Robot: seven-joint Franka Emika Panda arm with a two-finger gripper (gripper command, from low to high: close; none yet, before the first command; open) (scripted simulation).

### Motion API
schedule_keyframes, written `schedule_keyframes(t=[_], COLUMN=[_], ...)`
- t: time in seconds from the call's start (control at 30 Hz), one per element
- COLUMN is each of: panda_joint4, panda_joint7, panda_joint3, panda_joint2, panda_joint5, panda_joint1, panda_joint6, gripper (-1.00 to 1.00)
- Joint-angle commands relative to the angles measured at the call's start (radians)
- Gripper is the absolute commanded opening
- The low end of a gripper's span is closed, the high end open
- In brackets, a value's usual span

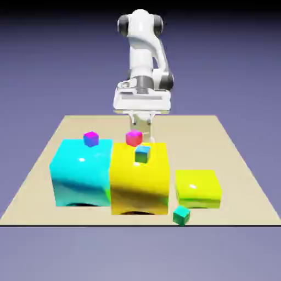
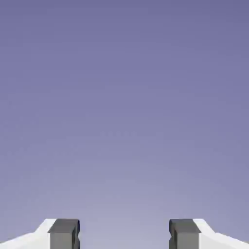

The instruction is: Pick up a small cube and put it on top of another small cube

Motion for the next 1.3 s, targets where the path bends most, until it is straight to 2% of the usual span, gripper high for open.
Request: schedule_keyframes(t=[0.0,1.27], panda_joint4=[0.036,1.413], panda_joint7=[-0.003,-0.098], panda_joint3=[0.014,0.558], panda_joint2=[0.036,1.398], panda_joint5=[-0.019,-0.726], panda_joint1=[0.002,0.089], panda_joint6=[-0.039,-1.536], gripper=[0.00,0.00])
